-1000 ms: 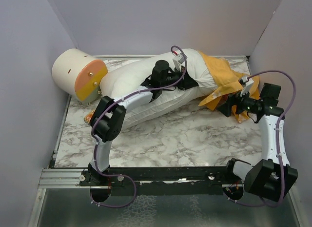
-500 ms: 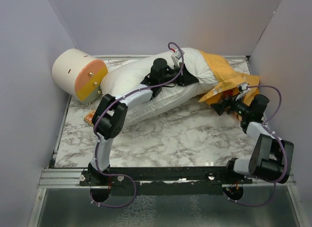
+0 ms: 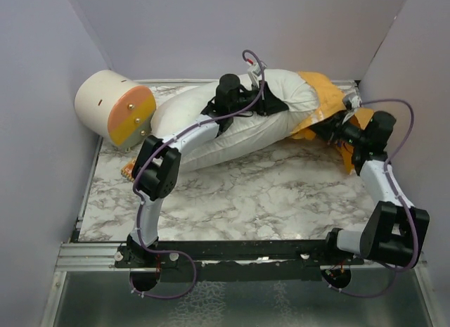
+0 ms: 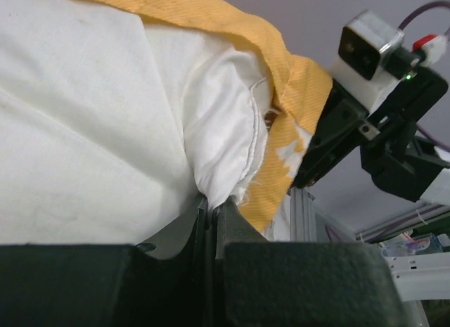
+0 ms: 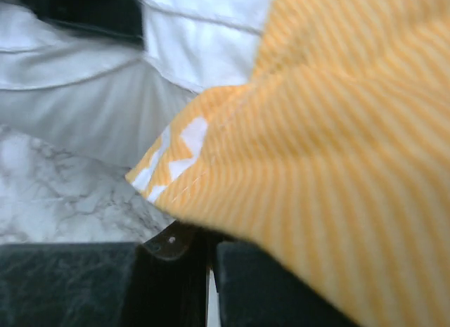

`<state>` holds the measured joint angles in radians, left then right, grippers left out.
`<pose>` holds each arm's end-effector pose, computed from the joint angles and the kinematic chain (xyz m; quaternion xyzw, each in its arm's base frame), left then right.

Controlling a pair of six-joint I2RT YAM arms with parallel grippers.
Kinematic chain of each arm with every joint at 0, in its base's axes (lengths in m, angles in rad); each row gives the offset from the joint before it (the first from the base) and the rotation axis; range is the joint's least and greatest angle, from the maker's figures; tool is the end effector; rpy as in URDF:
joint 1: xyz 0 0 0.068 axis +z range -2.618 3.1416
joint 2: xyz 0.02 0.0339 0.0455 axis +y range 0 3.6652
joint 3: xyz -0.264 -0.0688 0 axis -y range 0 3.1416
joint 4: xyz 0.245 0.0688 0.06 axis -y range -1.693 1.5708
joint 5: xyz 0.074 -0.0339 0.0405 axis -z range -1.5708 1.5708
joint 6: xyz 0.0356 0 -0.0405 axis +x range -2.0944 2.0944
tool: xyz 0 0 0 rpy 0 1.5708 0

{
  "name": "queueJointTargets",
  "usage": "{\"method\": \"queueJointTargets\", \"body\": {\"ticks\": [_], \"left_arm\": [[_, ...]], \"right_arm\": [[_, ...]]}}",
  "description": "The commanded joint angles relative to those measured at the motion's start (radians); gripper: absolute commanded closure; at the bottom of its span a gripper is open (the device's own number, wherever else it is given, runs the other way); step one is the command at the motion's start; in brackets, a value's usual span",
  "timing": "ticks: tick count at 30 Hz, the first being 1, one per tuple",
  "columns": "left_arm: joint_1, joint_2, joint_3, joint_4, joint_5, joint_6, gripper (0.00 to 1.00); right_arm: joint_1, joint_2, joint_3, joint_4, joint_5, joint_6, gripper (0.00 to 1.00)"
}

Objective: Put the pillow into the pillowcase
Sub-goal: Stuff the pillow into the pillowcase.

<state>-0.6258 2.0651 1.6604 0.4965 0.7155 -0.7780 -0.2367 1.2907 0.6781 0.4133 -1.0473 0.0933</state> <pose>0.3871 -0.3086 0.3138 0.2100 0.6491 -0.6270 0.3761 0.2716 -0.0338 0.2573 -0.2023 0.7131 0.3467 0.5747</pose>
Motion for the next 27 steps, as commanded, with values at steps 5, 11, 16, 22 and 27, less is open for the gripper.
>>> {"method": "queueJointTargets", "body": {"ticks": [5, 11, 16, 22, 27], "left_arm": [[-0.022, -0.048, 0.306, -0.141, -0.022, 0.142, 1.00], [-0.053, -0.055, 0.344, -0.228, -0.041, 0.199, 1.00], [-0.048, -0.048, 0.255, -0.247, -0.065, 0.221, 1.00], [-0.006, 0.086, 0.263, -0.273, -0.050, 0.163, 1.00], [0.046, 0.133, 0.312, -0.350, -0.138, 0.177, 0.94]], "right_arm": [[0.097, -0.016, 0.729, -0.738, -0.376, -0.191, 0.99], [0.213, 0.223, 1.038, -1.066, -0.281, -0.208, 0.99], [0.248, 0.306, 0.989, -1.129, -0.135, -0.255, 0.99], [0.247, 0.440, 0.990, -1.139, -0.002, -0.265, 0.96], [0.247, 0.495, 1.023, -1.143, -0.004, -0.277, 0.82]]}}
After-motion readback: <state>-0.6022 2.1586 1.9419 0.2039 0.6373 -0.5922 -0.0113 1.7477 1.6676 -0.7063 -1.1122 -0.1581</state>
